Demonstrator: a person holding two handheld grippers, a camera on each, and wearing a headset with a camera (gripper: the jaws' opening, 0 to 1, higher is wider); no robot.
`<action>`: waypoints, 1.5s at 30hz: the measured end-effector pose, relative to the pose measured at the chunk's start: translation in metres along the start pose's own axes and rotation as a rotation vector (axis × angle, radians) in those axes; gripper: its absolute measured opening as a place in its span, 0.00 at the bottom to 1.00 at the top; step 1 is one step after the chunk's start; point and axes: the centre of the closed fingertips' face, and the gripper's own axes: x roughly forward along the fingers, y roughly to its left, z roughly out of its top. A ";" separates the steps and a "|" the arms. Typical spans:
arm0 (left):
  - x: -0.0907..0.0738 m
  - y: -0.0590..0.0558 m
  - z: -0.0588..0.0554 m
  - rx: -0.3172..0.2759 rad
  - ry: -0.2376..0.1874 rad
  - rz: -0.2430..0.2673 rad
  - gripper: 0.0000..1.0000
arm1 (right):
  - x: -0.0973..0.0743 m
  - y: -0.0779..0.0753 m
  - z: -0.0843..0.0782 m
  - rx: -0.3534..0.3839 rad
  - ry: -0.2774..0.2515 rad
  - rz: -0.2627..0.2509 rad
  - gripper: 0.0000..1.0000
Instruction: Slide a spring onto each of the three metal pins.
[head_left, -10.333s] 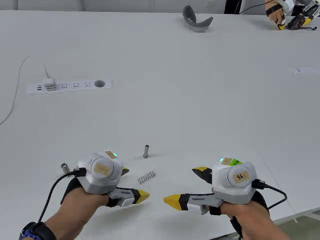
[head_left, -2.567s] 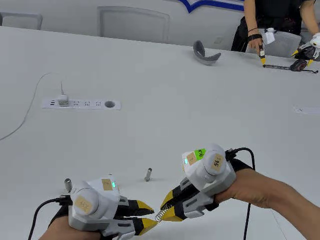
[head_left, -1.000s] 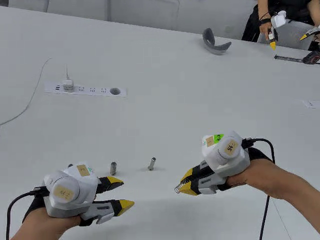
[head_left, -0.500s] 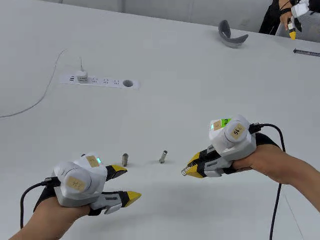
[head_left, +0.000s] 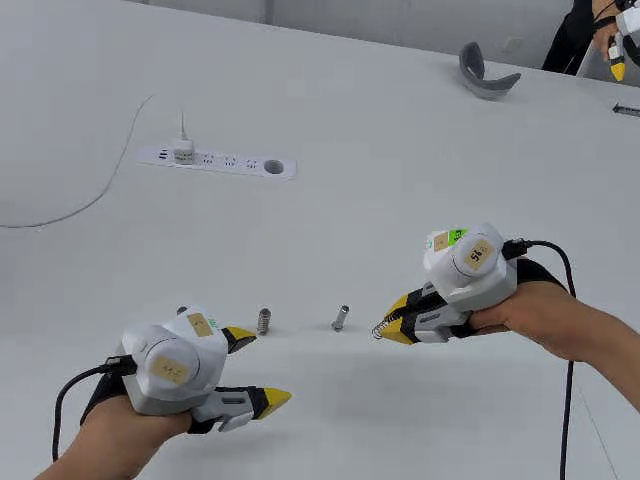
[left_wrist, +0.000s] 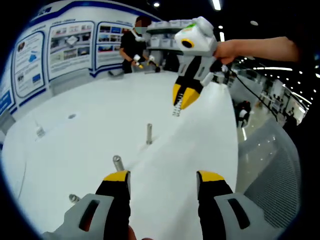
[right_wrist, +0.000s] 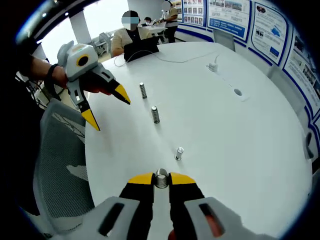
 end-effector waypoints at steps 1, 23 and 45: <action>0.000 0.001 0.000 0.000 0.002 0.003 0.55 | 0.001 -0.002 0.001 0.000 0.000 -0.001 0.12; -0.013 0.018 -0.011 -0.072 0.011 0.057 0.68 | 0.033 -0.025 0.023 -0.071 0.033 0.008 0.12; -0.020 0.018 -0.015 -0.105 0.006 0.071 0.73 | 0.048 -0.033 0.020 -0.089 0.067 0.022 0.12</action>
